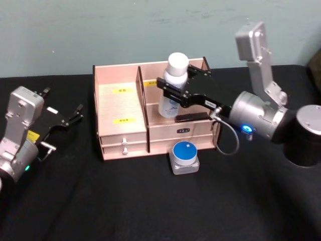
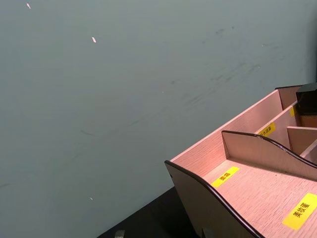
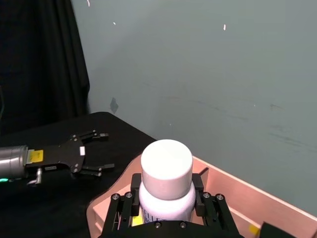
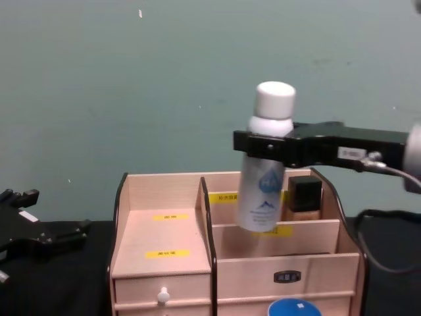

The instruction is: Pick up the facial cleanser and watermelon frost from the table and place them into the tiered storage box.

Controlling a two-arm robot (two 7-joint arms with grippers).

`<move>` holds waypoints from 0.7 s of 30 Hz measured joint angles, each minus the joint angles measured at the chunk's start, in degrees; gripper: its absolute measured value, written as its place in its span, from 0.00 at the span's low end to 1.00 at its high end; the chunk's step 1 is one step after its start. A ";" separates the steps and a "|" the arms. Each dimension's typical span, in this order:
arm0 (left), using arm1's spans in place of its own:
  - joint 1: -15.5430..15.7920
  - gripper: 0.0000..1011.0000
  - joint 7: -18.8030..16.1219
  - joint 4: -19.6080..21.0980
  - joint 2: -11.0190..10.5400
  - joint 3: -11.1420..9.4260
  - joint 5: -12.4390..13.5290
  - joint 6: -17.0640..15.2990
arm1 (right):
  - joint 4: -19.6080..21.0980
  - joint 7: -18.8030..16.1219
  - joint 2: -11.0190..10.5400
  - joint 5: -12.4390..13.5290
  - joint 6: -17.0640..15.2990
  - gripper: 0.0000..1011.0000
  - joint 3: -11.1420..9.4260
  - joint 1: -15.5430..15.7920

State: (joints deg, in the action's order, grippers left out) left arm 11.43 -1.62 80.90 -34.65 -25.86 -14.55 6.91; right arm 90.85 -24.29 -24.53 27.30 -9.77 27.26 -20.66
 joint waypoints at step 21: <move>0.00 1.00 0.00 0.00 0.00 0.00 0.00 0.00 | -11.41 1.87 6.95 -4.98 0.39 0.60 1.30 -7.33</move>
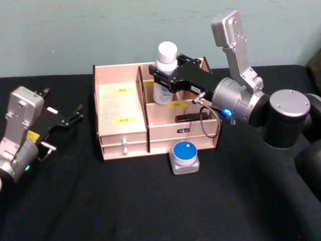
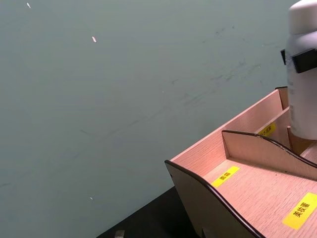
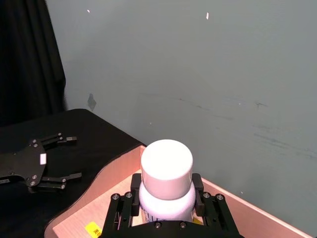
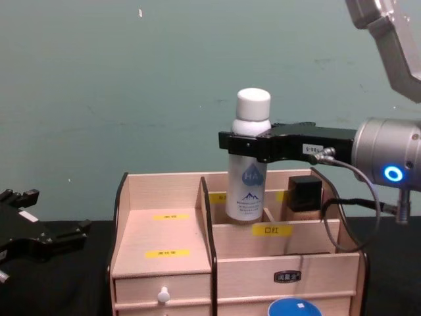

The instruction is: Pick up the facial cleanser and watermelon frost from the table and place them into the tiered storage box.

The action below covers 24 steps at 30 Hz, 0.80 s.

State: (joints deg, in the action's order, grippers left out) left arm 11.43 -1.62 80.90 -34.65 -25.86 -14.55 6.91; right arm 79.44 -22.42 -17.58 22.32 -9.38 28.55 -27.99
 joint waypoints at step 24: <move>0.00 1.00 0.00 0.00 0.00 0.00 0.00 0.00 | -5.99 -0.79 3.58 -3.44 1.30 0.60 -0.27 -2.69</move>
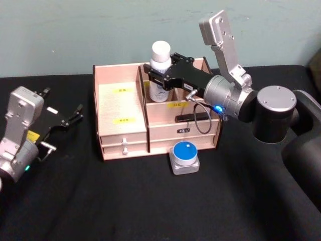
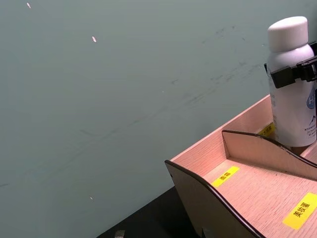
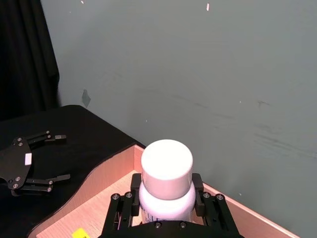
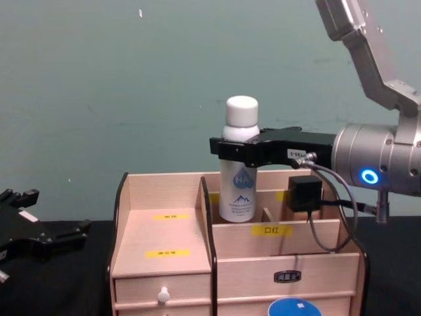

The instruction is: Pick up the facial cleanser and watermelon frost from the table and place them into the tiered storage box.

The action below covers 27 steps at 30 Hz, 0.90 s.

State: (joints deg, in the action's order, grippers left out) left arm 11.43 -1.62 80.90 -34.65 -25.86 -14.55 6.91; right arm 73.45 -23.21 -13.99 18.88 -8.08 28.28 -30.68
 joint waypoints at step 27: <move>0.00 1.00 0.00 0.00 0.00 0.00 0.00 0.00 | -2.15 -0.53 1.17 -0.42 0.60 0.60 -1.19 0.45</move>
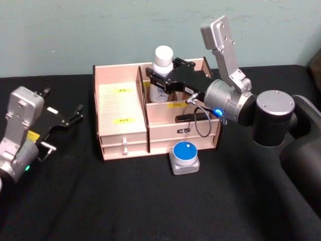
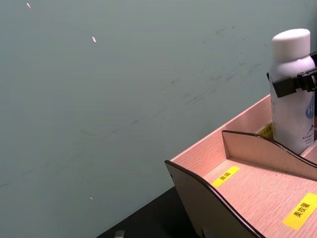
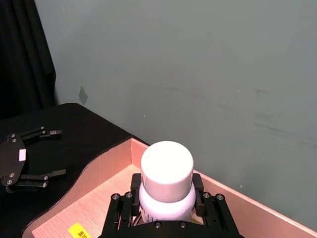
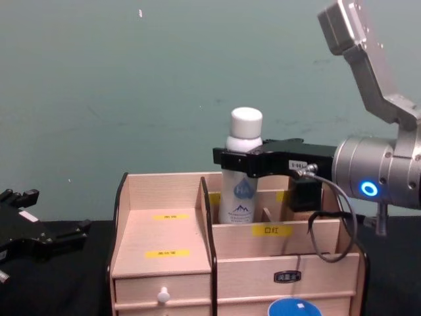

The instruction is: Pick up the facial cleanser and watermelon frost from the table and place them into the tiered storage box.

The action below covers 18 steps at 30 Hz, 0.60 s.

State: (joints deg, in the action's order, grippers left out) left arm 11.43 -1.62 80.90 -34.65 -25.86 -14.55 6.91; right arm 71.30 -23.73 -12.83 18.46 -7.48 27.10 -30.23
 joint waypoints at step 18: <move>0.00 1.00 0.00 0.00 0.00 0.00 0.00 0.00 | -4.13 -1.25 0.88 0.13 -0.28 0.60 0.44 -1.25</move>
State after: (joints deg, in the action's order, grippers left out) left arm 11.43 -1.62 80.90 -34.65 -25.86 -14.55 6.91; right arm 67.17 -24.99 -11.95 18.59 -7.76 27.53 -31.48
